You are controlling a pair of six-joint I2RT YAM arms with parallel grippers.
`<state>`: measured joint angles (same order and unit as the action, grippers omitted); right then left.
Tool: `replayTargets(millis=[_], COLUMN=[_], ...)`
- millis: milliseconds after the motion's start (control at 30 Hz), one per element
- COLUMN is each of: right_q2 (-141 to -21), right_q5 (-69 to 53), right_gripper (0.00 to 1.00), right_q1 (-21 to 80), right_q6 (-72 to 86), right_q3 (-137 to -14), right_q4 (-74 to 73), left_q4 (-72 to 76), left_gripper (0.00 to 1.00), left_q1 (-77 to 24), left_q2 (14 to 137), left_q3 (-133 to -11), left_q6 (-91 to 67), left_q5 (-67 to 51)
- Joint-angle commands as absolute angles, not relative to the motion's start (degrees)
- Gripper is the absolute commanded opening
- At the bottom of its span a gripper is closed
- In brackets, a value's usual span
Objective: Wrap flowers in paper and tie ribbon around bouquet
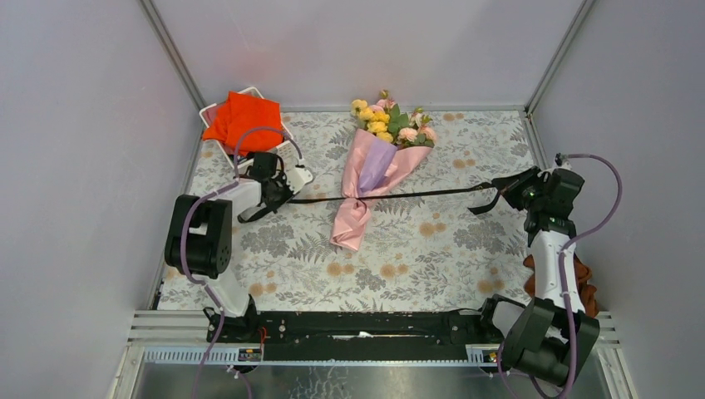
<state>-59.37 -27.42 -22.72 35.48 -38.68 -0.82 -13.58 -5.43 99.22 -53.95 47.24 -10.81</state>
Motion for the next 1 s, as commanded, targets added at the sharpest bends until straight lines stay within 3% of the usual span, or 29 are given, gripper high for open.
replayTargets(millis=[0, 300, 567, 733, 967], right_q2=[-61.53, -64.63, -62.72, -55.09, -64.57], right_q5=[-24.33, -19.93, -14.72, -25.43, -34.61], right_gripper=[0.0, 0.04, 0.77, 0.79, 0.72], right_q1=[-17.51, 8.74, 22.63, 29.69, 35.02], right_q6=[32.11, 25.59, 14.25, 4.97, -2.54], right_q3=[-41.94, -42.3, -49.35, -43.23, -38.2], right_q4=[2.19, -9.48, -21.61, 0.32, 20.98], left_q4=[-33.26, -48.64, -53.7, -52.93, -48.05], left_gripper=[0.0, 0.0, 0.0, 0.0, 0.0], left_q1=[-7.89, -26.67, -32.72, -35.36, -37.27], left_q2=[94.19, 84.1, 80.66, 79.57, 76.86], left_q3=[-54.1, -73.21, -82.62, -82.25, -80.31], left_q6=[43.85, 35.28, 29.74, 26.2, 21.15], left_q5=[-14.68, -29.6, -39.07, -40.22, -39.63])
